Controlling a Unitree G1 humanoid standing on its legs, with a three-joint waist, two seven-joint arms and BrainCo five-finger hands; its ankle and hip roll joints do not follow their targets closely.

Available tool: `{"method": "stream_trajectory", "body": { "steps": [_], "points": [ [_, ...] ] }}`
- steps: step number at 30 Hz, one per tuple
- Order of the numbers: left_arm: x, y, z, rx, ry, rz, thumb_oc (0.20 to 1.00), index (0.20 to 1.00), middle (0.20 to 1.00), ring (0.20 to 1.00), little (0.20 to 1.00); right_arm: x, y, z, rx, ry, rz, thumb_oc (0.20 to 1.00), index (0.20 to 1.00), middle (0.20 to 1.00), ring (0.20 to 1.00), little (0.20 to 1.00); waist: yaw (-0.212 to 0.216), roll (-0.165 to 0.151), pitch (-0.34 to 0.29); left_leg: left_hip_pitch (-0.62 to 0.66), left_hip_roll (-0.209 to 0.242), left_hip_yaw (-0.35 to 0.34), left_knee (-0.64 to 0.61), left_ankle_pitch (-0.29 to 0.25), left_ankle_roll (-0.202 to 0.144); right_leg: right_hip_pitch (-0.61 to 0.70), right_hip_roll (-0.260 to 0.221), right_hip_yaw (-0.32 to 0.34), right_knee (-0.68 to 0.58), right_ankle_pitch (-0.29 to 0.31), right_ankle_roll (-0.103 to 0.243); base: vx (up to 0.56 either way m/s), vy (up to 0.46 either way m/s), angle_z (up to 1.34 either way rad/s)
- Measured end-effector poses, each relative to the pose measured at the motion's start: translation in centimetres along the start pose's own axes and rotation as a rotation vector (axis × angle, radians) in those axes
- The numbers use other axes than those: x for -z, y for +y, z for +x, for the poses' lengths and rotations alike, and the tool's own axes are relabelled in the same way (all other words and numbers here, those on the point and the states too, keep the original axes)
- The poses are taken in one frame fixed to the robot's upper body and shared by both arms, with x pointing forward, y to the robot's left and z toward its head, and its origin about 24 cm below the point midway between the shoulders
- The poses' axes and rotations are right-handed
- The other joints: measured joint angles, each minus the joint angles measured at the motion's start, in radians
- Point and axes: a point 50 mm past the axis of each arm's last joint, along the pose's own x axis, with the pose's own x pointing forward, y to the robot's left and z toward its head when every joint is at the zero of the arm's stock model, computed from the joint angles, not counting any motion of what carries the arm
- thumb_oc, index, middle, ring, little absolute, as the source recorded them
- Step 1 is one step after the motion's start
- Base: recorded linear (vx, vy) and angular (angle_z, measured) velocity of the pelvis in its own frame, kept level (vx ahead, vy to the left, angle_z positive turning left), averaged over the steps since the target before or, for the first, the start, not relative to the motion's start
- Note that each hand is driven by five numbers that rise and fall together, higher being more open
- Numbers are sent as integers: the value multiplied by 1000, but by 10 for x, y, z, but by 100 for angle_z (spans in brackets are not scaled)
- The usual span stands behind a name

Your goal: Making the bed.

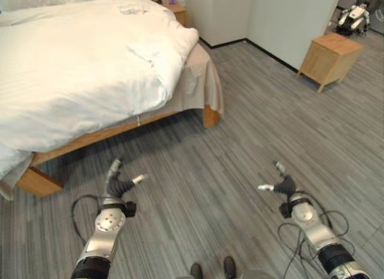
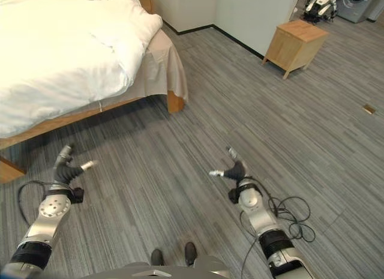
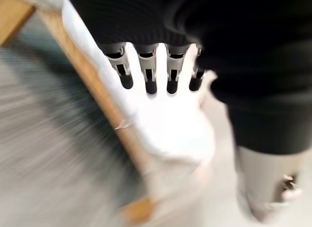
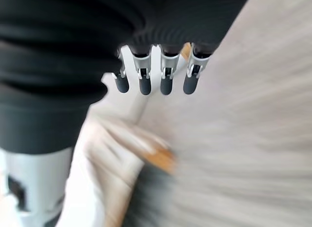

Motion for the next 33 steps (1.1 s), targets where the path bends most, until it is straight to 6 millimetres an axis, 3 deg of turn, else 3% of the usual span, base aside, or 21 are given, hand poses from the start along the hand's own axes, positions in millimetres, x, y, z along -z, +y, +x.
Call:
{"method": "stream_trajectory", "body": {
  "steps": [2, 3, 5, 6, 8, 9, 10, 11, 12, 14, 16, 18, 20, 21, 22, 23, 24, 25, 27, 31, 33],
  "points": [
    [-5, 6, -12, 55, -38, 238, 1000, 1000, 1000, 1000, 1000, -8, 2, -3, -14, -27, 13, 1000, 1000, 1000, 1000, 1000, 2, 4, 25, 0, 19, 0, 0, -9, 0, -54, 15, -14, 111, -31, 40, 70, 20, 3],
    [-8, 17, -19, 5, -70, 330, 1000, 1000, 1000, 1000, 1000, -9, -3, -13, -10, -54, 5, 1000, 1000, 1000, 1000, 1000, -7, 17, 51, 26, 29, -12, 0, -10, 4, -101, 24, -37, 254, -56, 74, 119, 24, 15],
    [5, 14, -25, -26, -17, 360, 1000, 1000, 1000, 1000, 1000, 2, -3, -22, -11, -13, 8, 1000, 1000, 1000, 1000, 1000, -3, 24, 83, 58, 29, -32, 1, -9, 22, -215, 3, -73, 543, -110, 97, 189, -33, 42],
    [13, 0, -32, 11, 25, 236, 1000, 1000, 1000, 1000, 1000, 6, -2, -27, -18, 0, 12, 1000, 1000, 1000, 1000, 1000, -9, 11, 79, 58, 11, -39, 1, -16, 19, -261, -32, -72, 588, -154, 82, 319, -89, 45],
    [15, -32, -39, 65, 77, 9, 1000, 1000, 1000, 1000, 1000, 9, 0, -28, -22, 17, 19, 1000, 1000, 1000, 1000, 1000, 1, 4, 75, 35, -7, -51, 1, -15, 21, -300, -85, -87, 512, -178, 73, 321, -85, 56],
    [16, -74, -44, 246, 103, -54, 1000, 1000, 1000, 1000, 1000, 8, 15, -24, -61, 28, 38, 1000, 1000, 1000, 1000, 1000, -9, -23, 68, -9, -8, -89, 3, -21, 12, -324, -97, -92, 333, -203, 56, 277, -64, 74],
    [14, -79, -44, 284, 94, -50, 1000, 1000, 1000, 1000, 1000, 5, 24, -23, -69, 30, 71, 1000, 1000, 1000, 1000, 1000, -8, -72, 65, -36, -53, -88, 54, -32, 30, -336, -133, -82, 265, -212, 74, 506, -140, 68],
    [13, -85, -41, 281, 108, -86, 1000, 1000, 1000, 1000, 1000, -4, 33, -17, -77, 0, 101, 1000, 1000, 1000, 1000, 1000, -31, -113, 79, -90, -82, -58, 271, -188, 40, -335, -168, -64, 211, -109, 133, 387, -130, 11],
    [14, -89, -37, 276, 127, -95, 1000, 1000, 1000, 1000, 1000, -6, 37, -12, -82, 8, 104, 1000, 1000, 1000, 1000, 1000, -35, -111, 99, -60, -76, -54, 264, -209, 26, -336, -166, -64, 231, -73, 138, 388, -129, -1],
    [7, -89, -35, 260, 98, -116, 1000, 1000, 1000, 1000, 1000, 9, 35, -22, -93, 61, 75, 1000, 1000, 1000, 1000, 1000, -31, -52, 82, -23, -21, -57, 206, -197, 11, -314, -117, -94, 137, -27, 86, 371, -130, -19],
    [-1, -81, -30, 240, 52, -107, 1000, 1000, 1000, 1000, 1000, 17, 32, -28, -90, 87, 55, 1000, 1000, 1000, 1000, 1000, -33, -52, 72, 34, -12, -62, 159, -204, -12, -263, -111, -95, 112, -21, 71, 400, -109, 2],
    [-3, -82, -31, 238, 44, -118, 1000, 1000, 1000, 1000, 1000, 26, 26, -33, -88, 113, 28, 1000, 1000, 1000, 1000, 1000, -57, -12, 45, 53, 27, -92, 145, -224, -39, -240, -79, -111, 116, 21, 45, 419, -110, 42],
    [-1, -84, -38, 244, 44, -139, 1000, 1000, 1000, 1000, 1000, 37, 28, -34, -106, 159, -2, 1000, 1000, 1000, 1000, 1000, -71, -4, 39, -41, 34, -101, 455, -218, -99, -176, -58, -123, 100, -20, 2, 408, -234, 22],
    [6, -86, -45, 243, 82, -175, 1000, 1000, 1000, 1000, 1000, 37, 24, -33, -103, 156, -11, 1000, 1000, 1000, 1000, 1000, -45, 12, 32, -125, 44, -129, 680, -171, -148, -137, -43, -105, 93, -28, -62, 334, -236, -45],
    [6, -86, -45, 245, 84, -183, 1000, 1000, 1000, 1000, 1000, 36, 21, -32, -94, 152, -15, 1000, 1000, 1000, 1000, 1000, -37, 18, 33, -193, 48, -150, 820, -111, -178, -120, -34, -97, 90, -38, -79, 439, -261, -68],
    [3, -84, -43, 239, 73, -198, 1000, 1000, 1000, 1000, 1000, 36, 18, -30, -89, 149, -21, 1000, 1000, 1000, 1000, 1000, -20, 17, 35, -288, 56, -138, 982, -31, -177, -87, -29, -84, 75, -28, -81, 327, -119, -36],
    [2, -82, -41, 232, 71, -205, 1000, 1000, 1000, 1000, 1000, 33, 18, -29, -87, 139, -20, 1000, 1000, 1000, 1000, 1000, -19, -2, 43, -325, 52, -140, 993, -31, -177, -61, -33, -80, 64, -35, -91, 505, -113, -22],
    [-2, -81, -39, 233, 58, -211, 1000, 1000, 1000, 1000, 1000, 33, 16, -28, -79, 137, -23, 1000, 1000, 1000, 1000, 1000, -15, -18, 48, -360, 42, -108, 984, -42, -156, -35, -37, -67, 49, -65, -110, 402, 22, -14],
    [-12, -79, -36, 231, 17, -232, 1000, 1000, 1000, 1000, 1000, 30, 14, -25, -71, 127, -28, 1000, 1000, 1000, 1000, 1000, 16, -52, 67, -377, 39, -23, 785, -64, -120, 27, -44, -56, 6, -54, -95, 297, 45, -25],
    [-16, -71, -32, 214, -9, -226, 1000, 1000, 1000, 1000, 1000, 27, 9, -21, -69, 111, -46, 1000, 1000, 1000, 1000, 1000, 23, -32, 64, -368, 31, 68, 275, -27, -78, 132, 14, -64, -60, -112, -65, 404, 96, -3],
    [-17, -66, -29, 195, -14, -228, 1000, 1000, 1000, 1000, 1000, 29, 5, -22, -69, 117, -61, 1000, 1000, 1000, 1000, 1000, 21, -29, 69, -354, 25, 133, 129, -2, -46, 160, 28, -79, -59, -120, -68, 460, 132, 15]
  ]
}}
